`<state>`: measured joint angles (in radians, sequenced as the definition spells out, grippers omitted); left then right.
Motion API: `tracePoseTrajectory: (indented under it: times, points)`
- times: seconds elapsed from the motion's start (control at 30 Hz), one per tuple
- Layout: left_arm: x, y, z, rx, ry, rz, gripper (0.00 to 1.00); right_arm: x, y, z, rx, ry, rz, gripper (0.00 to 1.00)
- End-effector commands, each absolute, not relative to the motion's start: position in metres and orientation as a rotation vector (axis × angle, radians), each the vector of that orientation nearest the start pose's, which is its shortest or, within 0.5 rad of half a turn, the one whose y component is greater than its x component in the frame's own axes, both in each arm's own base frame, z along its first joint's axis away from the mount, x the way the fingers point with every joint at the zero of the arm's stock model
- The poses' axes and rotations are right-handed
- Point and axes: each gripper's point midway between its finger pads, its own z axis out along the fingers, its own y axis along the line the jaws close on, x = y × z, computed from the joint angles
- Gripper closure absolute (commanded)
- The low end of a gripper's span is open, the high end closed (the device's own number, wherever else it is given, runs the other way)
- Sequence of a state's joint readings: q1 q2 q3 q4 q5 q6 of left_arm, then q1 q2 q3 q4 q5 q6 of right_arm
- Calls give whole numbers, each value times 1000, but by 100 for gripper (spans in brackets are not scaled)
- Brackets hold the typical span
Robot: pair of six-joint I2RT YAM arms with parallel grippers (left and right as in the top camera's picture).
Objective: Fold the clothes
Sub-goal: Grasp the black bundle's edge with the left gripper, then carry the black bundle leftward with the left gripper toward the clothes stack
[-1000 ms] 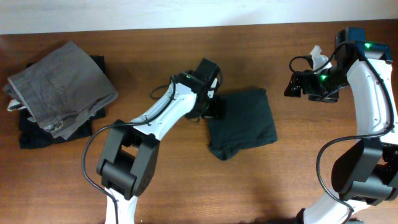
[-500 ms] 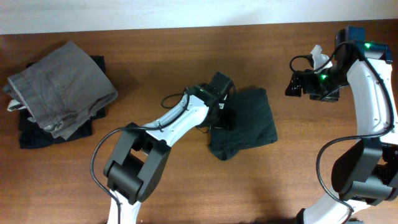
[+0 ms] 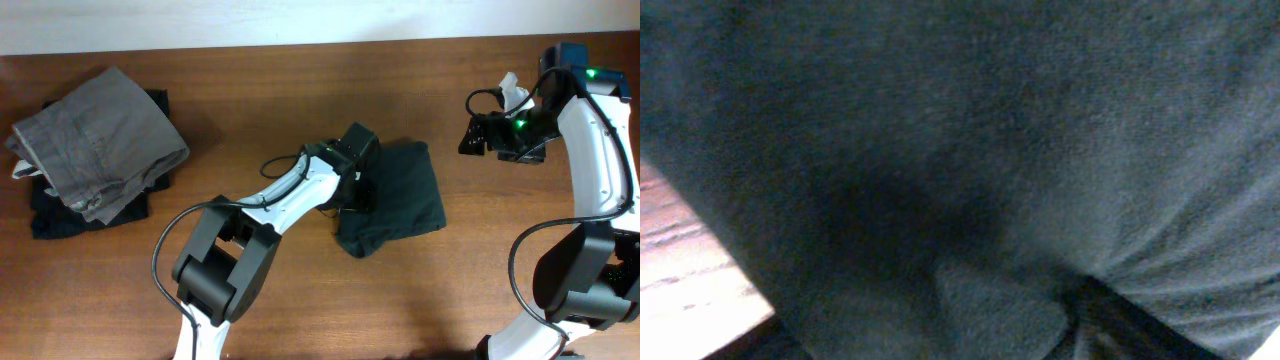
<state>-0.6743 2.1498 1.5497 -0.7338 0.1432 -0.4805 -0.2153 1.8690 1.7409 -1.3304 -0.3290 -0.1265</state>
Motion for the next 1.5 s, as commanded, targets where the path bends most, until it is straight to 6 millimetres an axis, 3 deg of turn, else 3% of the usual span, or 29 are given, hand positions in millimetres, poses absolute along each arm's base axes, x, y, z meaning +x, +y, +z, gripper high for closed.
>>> tracePoseTrajectory:
  times: [0.0,0.17,0.2,0.27,0.43,0.67,0.9,1.07,1.3,1.47]
  points:
    - [332,-299,-24,321,3047,-314,43,378,-29,155,126,2950,438,14]
    - [340,-305,-22,322,3009,-342,87,380,-35,155,151,2937,432,14]
    - [342,-305,-22,321,3003,-342,91,381,-36,156,154,2935,431,13]
    - [344,-305,-22,337,2993,-346,99,380,-37,156,156,2935,429,1]
    - [356,-301,-18,488,2929,-325,99,380,-37,155,156,2935,425,1]
    - [384,-281,-8,492,2864,-192,99,380,-37,155,156,2935,425,1]
    - [412,-266,14,660,2780,-129,99,380,-37,155,156,2935,425,1]
    - [442,-238,39,610,2732,40,100,380,-37,155,156,2935,425,1]
    - [477,-207,74,544,2673,119,99,380,-37,155,156,2935,425,1]
    - [475,-200,67,524,2720,16,99,380,-37,155,156,2935,425,1]
